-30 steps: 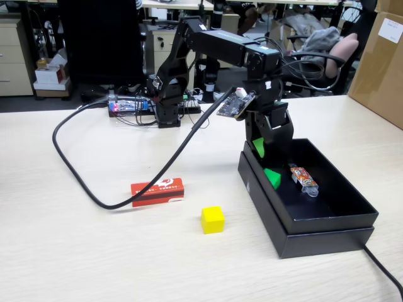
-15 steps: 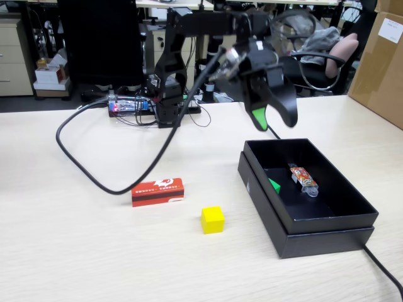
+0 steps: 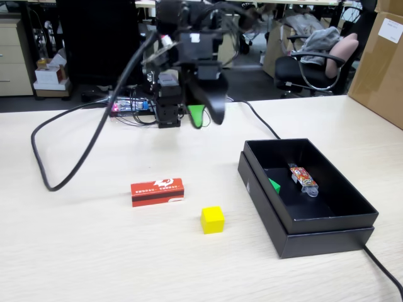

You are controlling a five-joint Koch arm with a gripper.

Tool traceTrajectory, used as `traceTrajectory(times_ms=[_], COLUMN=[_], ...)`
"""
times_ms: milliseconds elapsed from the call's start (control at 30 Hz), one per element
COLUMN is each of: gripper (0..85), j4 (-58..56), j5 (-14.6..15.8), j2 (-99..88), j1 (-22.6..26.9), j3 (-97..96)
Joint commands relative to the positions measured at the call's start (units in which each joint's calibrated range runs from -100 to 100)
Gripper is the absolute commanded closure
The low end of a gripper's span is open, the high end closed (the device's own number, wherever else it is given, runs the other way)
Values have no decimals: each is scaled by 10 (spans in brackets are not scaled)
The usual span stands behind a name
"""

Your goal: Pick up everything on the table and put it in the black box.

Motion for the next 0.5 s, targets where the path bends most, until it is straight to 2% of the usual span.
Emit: traceTrajectory(times_ms=[0,267,467], gripper=[388,378,382], j4=[54,118,214], j5=[-16,-29,-43], j2=[1,37,85], j1=[-18,-41,-56], j3=[-23,-139,-159])
